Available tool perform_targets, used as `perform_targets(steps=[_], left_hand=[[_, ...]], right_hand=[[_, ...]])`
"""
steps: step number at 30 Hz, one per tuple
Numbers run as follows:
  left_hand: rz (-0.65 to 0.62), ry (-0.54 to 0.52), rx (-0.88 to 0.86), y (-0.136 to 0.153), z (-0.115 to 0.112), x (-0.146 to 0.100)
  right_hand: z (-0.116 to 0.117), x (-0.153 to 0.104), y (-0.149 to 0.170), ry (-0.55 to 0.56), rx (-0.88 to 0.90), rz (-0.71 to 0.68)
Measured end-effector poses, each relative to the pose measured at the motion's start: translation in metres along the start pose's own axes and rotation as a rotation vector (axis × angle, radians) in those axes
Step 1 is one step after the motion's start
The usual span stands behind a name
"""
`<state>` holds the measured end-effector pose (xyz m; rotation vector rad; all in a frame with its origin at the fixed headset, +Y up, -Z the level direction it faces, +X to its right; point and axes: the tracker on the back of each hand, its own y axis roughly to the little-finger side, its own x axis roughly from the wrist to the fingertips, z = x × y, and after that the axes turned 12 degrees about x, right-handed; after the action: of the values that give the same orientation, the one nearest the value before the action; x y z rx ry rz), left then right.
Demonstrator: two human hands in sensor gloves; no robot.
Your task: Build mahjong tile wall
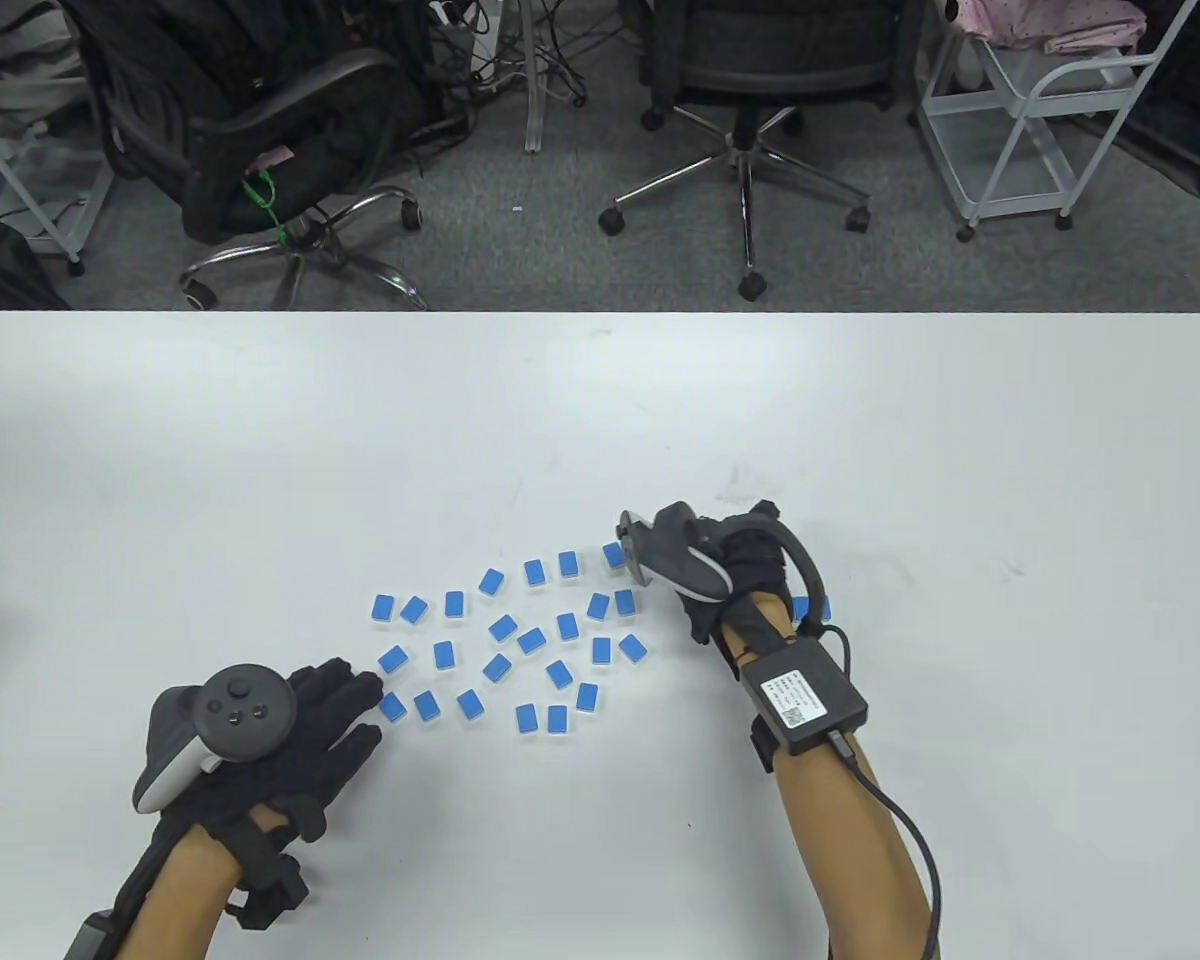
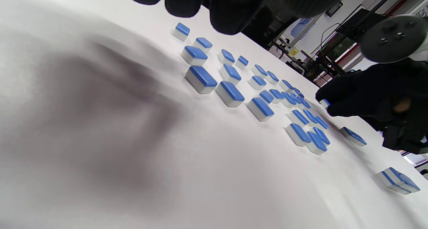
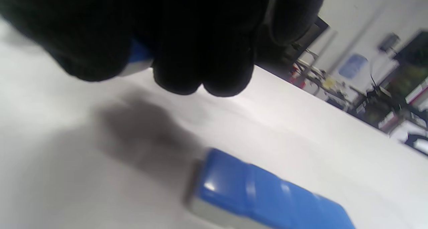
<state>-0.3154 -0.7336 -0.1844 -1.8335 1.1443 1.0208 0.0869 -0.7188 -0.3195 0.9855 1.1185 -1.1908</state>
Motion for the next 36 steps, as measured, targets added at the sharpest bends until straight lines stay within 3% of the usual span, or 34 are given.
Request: perform_targets(steps=[5, 10, 11, 12, 16, 24, 36], left_hand=[[-0.004, 0.000, 0.005, 0.000, 0.000, 0.001], [-0.002, 0.006, 0.006, -0.001, -0.001, 0.001], [-0.004, 0.005, 0.009, -0.002, -0.001, 0.000], [-0.006, 0.001, 0.012, -0.003, 0.000, 0.000], [-0.010, 0.010, 0.014, -0.004, -0.002, 0.001], [-0.005, 0.020, 0.006, -0.004, -0.005, 0.001], [-0.006, 0.031, 0.008, -0.005, -0.006, 0.002]], right_hand=[[-0.002, 0.012, 0.077, -0.016, 0.123, 0.212], [0.040, 0.005, 0.147, -0.216, 0.395, 0.302], [0.046, 0.002, 0.154, -0.230, 0.473, 0.296], [0.049, -0.003, 0.160, -0.134, 0.563, 0.272], [0.051, -0.006, 0.162, -0.175, 0.609, 0.205], [0.055, -0.006, 0.147, -0.111, 0.502, 0.151], [0.056, -0.006, 0.148, -0.137, 0.522, 0.147]])
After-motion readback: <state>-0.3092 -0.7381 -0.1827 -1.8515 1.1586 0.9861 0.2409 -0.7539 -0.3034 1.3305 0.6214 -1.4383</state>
